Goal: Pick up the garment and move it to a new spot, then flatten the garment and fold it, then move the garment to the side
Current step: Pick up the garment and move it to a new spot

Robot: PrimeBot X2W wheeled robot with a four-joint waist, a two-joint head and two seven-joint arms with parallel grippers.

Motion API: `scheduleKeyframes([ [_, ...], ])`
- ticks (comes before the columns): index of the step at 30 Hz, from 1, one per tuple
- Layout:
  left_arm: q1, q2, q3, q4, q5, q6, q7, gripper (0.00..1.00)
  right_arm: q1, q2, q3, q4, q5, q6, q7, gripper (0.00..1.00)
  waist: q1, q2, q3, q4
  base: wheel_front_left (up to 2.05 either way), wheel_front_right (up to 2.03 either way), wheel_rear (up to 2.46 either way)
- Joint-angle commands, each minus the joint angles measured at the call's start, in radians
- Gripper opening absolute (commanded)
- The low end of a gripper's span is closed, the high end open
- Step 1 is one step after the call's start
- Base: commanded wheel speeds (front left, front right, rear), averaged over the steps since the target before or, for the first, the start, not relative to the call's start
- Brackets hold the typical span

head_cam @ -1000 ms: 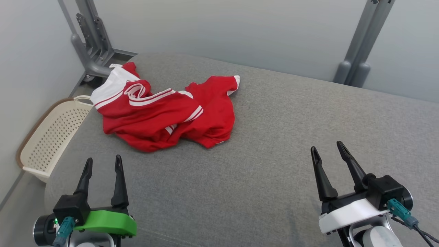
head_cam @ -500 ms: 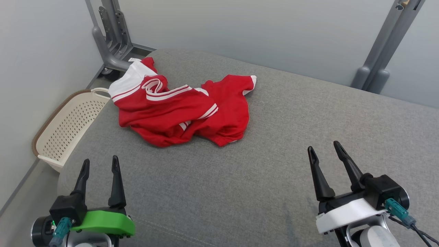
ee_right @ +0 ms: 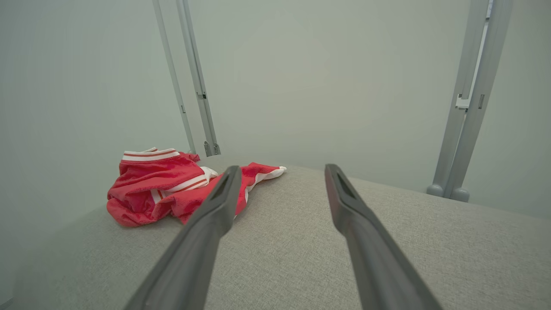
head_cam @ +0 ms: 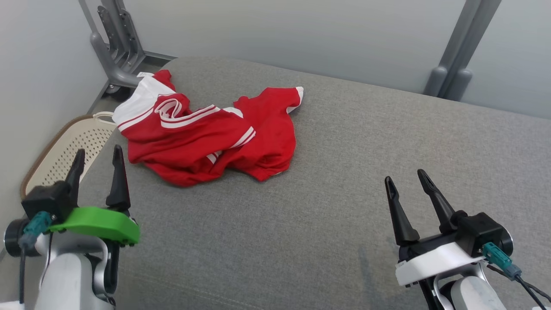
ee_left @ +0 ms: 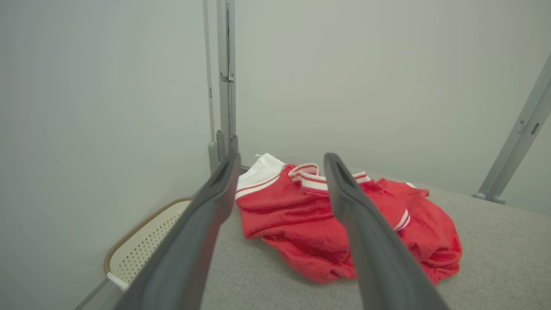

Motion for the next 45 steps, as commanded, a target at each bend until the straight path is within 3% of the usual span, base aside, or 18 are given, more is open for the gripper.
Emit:
scheduleKeyframes([
  [1, -0.042, 0.017, 0.001, 0.007, -0.011, -0.008, 0.027, 1.0, -0.014, -0.008, -0.002, 0.001, -0.008, 0.0, -0.004, 1.0, 0.0, 0.0, 0.027, -0.03, 0.0, 0.0, 0.0],
  [11, -0.278, 0.119, 0.015, 0.099, -0.095, -0.032, 0.192, 1.0, -0.064, -0.021, 0.008, 0.0, -0.016, 0.0, -0.004, 1.0, 0.0, 0.0, 0.114, -0.126, 0.0, 0.0, 0.0],
  [23, -0.505, 0.221, 0.085, 0.372, -0.248, -0.038, 0.455, 1.0, -0.119, -0.029, 0.021, 0.001, -0.021, 0.0, -0.003, 1.0, 0.0, 0.0, 0.204, -0.253, 0.0, 0.0, 0.0],
  [33, -0.638, 0.32, 0.121, 0.59, -0.305, -0.003, 0.664, 1.0, -0.15, -0.035, 0.023, -0.009, -0.025, 0.0, -0.003, 1.0, 0.0, 0.0, 0.269, -0.358, 0.0, 0.0, 0.0],
  [38, -0.685, 0.355, 0.157, 0.66, -0.336, 0.033, 0.689, 1.0, -0.168, -0.032, 0.02, -0.017, -0.021, 0.0, -0.003, 1.0, 0.0, 0.0, 0.306, -0.399, 0.0, 0.0, 0.0],
  [45, -0.722, 0.421, 0.135, 0.762, -0.305, 0.048, 0.722, 1.0, -0.188, -0.027, 0.025, -0.026, -0.025, 0.0, -0.003, 1.0, 0.0, 0.0, 0.354, -0.444, 0.0, 0.0, 0.0],
])
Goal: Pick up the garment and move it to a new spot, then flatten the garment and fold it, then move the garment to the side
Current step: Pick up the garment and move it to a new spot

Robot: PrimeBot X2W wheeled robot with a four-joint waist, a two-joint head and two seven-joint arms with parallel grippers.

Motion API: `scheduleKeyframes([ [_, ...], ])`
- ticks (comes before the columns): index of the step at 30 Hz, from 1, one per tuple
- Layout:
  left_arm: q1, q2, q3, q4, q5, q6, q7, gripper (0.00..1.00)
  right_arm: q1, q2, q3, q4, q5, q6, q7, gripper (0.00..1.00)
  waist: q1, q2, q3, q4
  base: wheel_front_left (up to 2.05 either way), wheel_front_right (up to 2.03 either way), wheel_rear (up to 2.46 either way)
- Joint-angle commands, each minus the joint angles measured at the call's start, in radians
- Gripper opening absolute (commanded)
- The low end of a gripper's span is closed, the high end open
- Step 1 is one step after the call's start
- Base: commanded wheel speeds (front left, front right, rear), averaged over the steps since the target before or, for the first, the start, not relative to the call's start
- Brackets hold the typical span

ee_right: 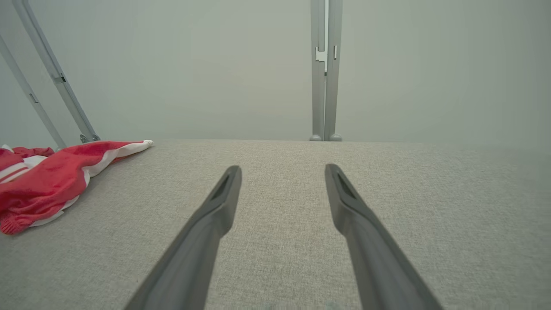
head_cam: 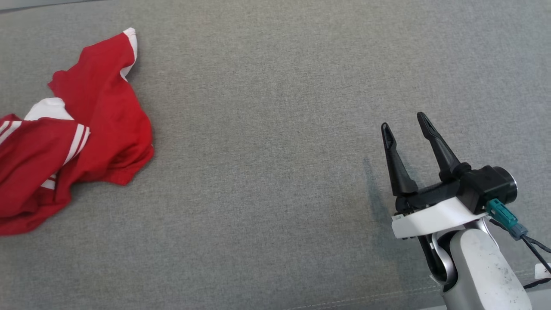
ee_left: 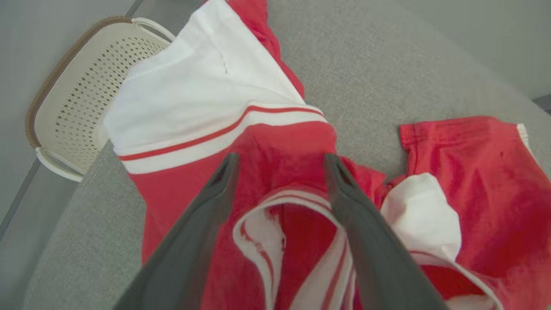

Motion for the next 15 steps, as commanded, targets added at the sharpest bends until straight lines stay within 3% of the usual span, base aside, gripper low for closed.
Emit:
scheduleKeyframes([
  [1, -0.012, 0.014, -0.002, 0.016, 0.005, 0.007, 0.014, 1.0, -0.005, -0.001, -0.002, -0.004, -0.005, 0.0, -0.002, 1.0, -0.0001, -0.0001, 0.03, -0.033, 0.0, 0.0, 0.0],
  [7, -0.007, 0.038, -0.02, 0.091, 0.006, 0.01, 0.095, 0.99, 0.003, 0.003, -0.012, -0.009, -0.006, 0.0, -0.002, 1.0, -0.0001, -0.0001, 0.02, -0.042, 0.0, 0.0, 0.0],
  [8, -0.007, 0.038, -0.023, 0.101, 0.006, 0.01, 0.104, 0.81, 0.003, 0.004, -0.012, -0.007, -0.006, 0.0, -0.002, 1.0, -0.0001, -0.0001, 0.017, -0.042, 0.0, 0.0, 0.0],
  [9, -0.005, 0.039, -0.027, 0.106, 0.008, 0.007, 0.112, 0.49, 0.004, 0.004, -0.011, -0.006, -0.006, 0.0, -0.002, 1.0, -0.0001, -0.0001, 0.014, -0.042, 0.0, 0.0, 0.0],
  [11, -0.004, 0.04, -0.029, 0.109, 0.007, 0.0, 0.108, 0.0, 0.002, 0.005, -0.01, -0.004, -0.006, 0.0, -0.002, 1.0, -0.0001, -0.0001, 0.012, -0.04, 0.0, 0.0, 0.0],
  [15, -0.004, 0.034, -0.03, 0.113, -0.001, -0.013, 0.085, 0.0, -0.001, 0.007, -0.01, -0.003, -0.005, 0.0, -0.002, 1.0, -0.0001, -0.0001, 0.012, -0.034, 0.0, 0.0, 0.0],
])
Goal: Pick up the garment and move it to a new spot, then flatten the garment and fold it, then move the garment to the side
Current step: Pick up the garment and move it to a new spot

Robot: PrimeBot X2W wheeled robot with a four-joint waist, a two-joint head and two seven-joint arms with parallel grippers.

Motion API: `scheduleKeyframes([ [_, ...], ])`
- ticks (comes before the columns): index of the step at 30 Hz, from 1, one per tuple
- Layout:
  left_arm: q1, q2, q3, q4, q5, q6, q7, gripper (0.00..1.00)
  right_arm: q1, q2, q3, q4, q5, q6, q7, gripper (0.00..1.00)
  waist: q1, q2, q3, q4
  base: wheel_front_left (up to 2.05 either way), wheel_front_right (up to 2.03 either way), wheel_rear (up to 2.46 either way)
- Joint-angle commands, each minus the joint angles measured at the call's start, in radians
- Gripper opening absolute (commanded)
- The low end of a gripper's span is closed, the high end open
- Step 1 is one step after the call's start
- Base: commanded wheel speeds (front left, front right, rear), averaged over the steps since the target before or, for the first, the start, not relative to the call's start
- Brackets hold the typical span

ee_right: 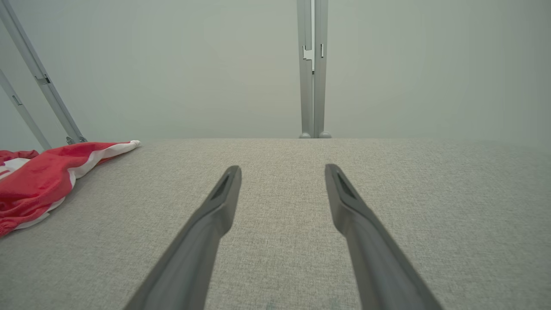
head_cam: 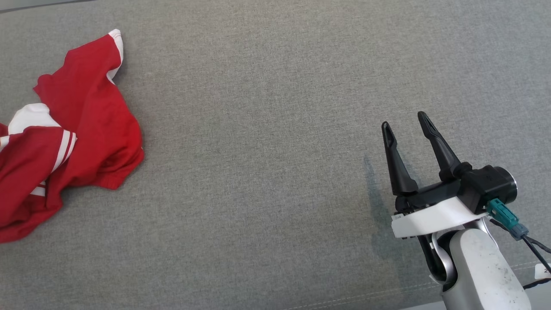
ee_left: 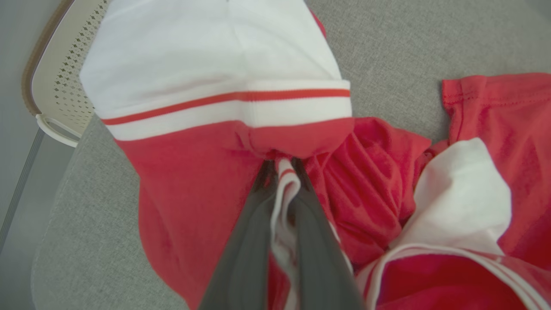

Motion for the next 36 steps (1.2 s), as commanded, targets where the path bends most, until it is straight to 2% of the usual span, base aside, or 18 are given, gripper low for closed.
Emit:
scheduleKeyframes([
  [1, -0.006, -0.001, -0.002, 0.003, -0.004, -0.009, -0.015, 0.0, -0.003, 0.0, -0.003, 0.002, -0.004, 0.0, -0.002, 1.0, -0.0001, 0.0, 0.0, 0.004, 0.0, 0.0, 0.0],
  [9, -0.018, 0.005, -0.028, 0.012, -0.002, -0.049, -0.05, 0.0, 0.006, 0.0, 0.012, 0.017, -0.004, 0.0, -0.002, 1.0, -0.0001, 0.0, -0.036, 0.013, 0.0, 0.0, 0.0],
  [18, 0.025, -0.006, -0.099, -0.059, -0.012, -0.081, -0.112, 0.0, 0.049, 0.0, 0.0, 0.035, 0.016, 0.0, -0.002, 1.0, -0.0001, 0.0, -0.162, 0.013, 0.0, 0.0, 0.0],
  [23, 0.064, -0.048, -0.168, -0.209, -0.094, -0.083, -0.096, 0.0, 0.077, 0.005, -0.009, 0.037, 0.021, 0.0, -0.003, 1.0, -0.0001, 0.0, -0.225, 0.01, 0.0, 0.0, 0.0],
  [26, 0.1, -0.04, -0.212, -0.319, -0.139, -0.082, -0.085, 0.0, 0.088, 0.008, -0.009, 0.036, 0.024, 0.0, -0.003, 1.0, -0.0001, 0.0, -0.247, 0.005, 0.0, 0.0, 0.0],
  [32, 0.167, -0.068, -0.265, -0.523, -0.197, -0.082, -0.077, 0.0, 0.107, 0.011, -0.008, 0.035, 0.03, 0.0, -0.002, 1.0, -0.0001, 0.0, -0.277, -0.023, 0.0, 0.0, 0.0],
  [36, 0.207, -0.116, -0.276, -0.654, -0.223, -0.068, -0.082, 0.0, 0.114, 0.013, -0.012, 0.03, 0.034, 0.0, -0.002, 1.0, -0.0001, 0.0, -0.289, -0.055, 0.0, 0.0, 0.0],
])
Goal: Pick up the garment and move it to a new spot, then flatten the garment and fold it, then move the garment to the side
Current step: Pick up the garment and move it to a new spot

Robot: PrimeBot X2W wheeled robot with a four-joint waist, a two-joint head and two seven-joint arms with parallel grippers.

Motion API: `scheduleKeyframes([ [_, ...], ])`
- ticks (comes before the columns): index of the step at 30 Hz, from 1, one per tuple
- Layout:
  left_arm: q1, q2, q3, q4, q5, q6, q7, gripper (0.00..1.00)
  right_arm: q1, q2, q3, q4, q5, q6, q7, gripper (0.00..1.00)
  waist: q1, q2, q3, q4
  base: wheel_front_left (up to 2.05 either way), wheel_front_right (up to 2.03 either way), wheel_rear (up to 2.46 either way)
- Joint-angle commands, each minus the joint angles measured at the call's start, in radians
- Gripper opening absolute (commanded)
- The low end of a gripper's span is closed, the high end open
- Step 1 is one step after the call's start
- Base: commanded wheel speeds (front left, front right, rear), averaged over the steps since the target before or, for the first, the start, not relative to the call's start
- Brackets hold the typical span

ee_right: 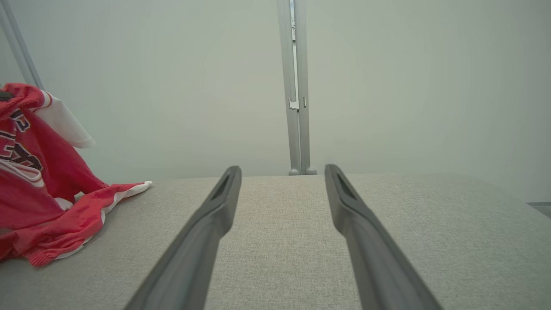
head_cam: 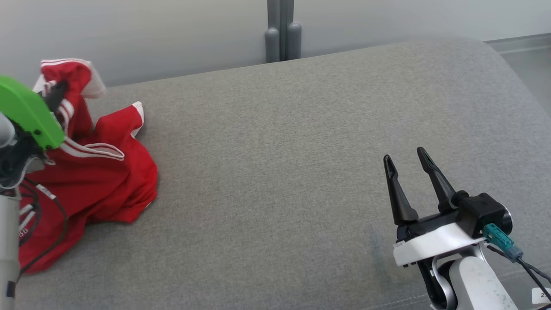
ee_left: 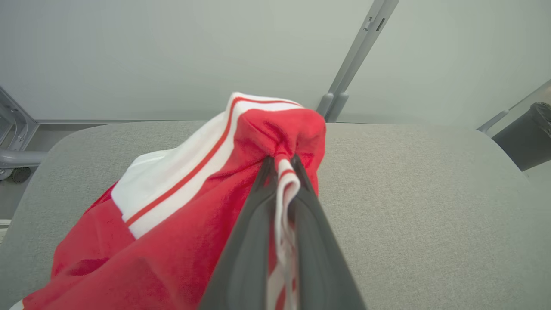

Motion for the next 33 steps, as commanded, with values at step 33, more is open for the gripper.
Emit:
scheduleKeyframes([
  [33, -0.075, -0.402, -0.241, 0.041, 0.08, 0.098, -0.217, 0.0, -0.045, 0.015, 0.011, -0.015, 0.043, 0.0, -0.002, 1.0, 0.0001, -0.0001, 0.109, -0.397, 0.0, 0.0, 0.0],
])
